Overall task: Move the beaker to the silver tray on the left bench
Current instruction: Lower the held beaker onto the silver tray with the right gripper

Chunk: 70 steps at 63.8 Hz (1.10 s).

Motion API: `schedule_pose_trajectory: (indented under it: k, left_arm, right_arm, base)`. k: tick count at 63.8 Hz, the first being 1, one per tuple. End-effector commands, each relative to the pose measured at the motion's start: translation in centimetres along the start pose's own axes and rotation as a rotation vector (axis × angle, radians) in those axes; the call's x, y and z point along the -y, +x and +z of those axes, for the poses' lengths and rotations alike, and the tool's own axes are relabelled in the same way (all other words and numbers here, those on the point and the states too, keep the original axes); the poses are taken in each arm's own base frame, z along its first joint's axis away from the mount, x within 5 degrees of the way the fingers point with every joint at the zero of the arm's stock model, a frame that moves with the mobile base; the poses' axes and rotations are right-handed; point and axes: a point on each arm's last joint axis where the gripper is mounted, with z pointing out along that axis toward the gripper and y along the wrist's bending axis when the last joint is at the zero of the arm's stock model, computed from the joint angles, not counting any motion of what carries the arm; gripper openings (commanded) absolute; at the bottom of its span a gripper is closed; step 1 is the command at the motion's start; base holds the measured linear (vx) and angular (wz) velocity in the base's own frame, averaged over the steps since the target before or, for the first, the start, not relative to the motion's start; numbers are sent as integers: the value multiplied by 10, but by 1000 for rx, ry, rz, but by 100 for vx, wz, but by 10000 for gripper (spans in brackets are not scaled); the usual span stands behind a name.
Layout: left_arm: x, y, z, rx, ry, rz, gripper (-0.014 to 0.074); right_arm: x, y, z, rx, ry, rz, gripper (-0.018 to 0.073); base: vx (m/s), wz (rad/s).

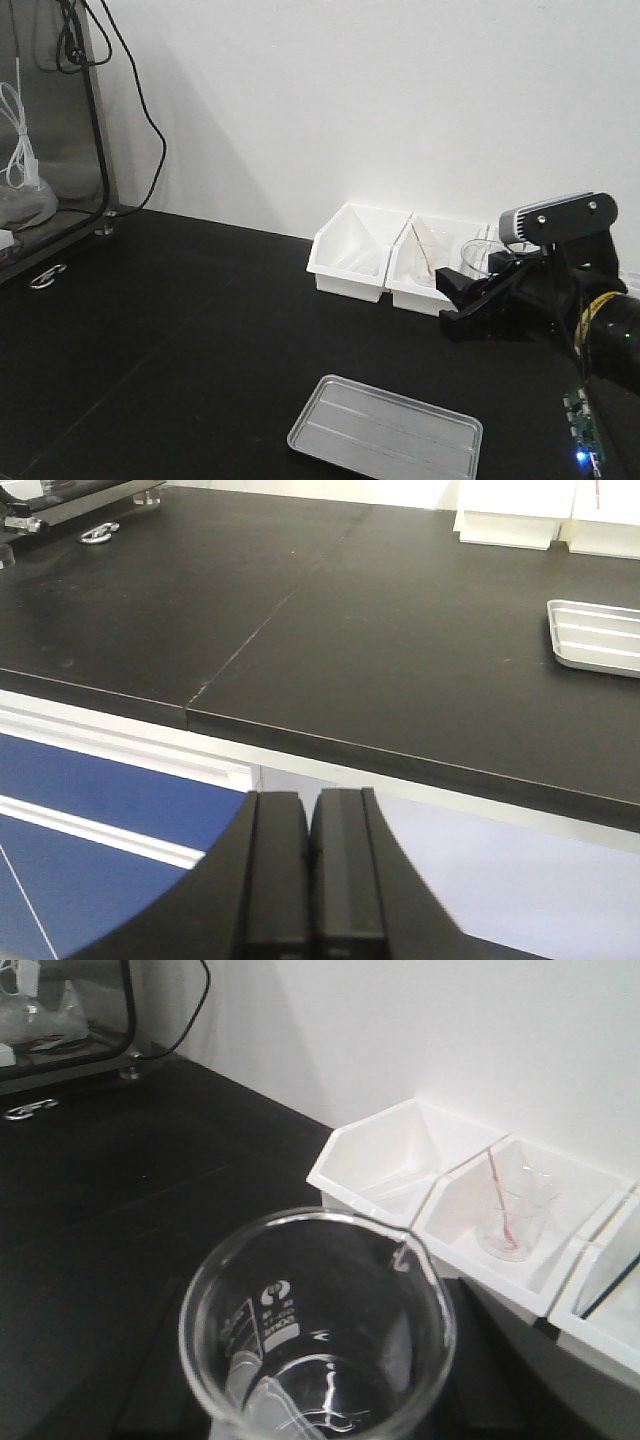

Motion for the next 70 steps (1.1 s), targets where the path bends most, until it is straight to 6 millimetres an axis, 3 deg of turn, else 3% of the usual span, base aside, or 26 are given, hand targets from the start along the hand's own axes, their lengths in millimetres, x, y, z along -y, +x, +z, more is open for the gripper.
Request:
schedule_pose_trajectory:
  k: [1, 23, 42, 55, 70]
  left_arm:
    - [-1, -2, 1, 72, -3, -5, 1]
    - [-1, -2, 1, 72, -3, -5, 1]
    - [-1, -2, 1, 72, -3, -5, 1]
    - [-1, -2, 1, 72, -3, -5, 1]
    - [-1, -2, 1, 72, -3, -5, 1]
  right_arm:
    - [-4, -11, 5, 65, -59, -8, -14]
    - [-9, 62, 70, -120, -159, 23, -14]
    - [-11, 125, 111, -168, -212, -67, -14]
    - [-4, 135, 124, -75, -129, 24, -14]
    - [2, 155, 131, -138, -53, 105, -11]
  base:
    - [0, 1]
    - [0, 0]
    - [0, 0]
    - [0, 0]
    - [0, 0]
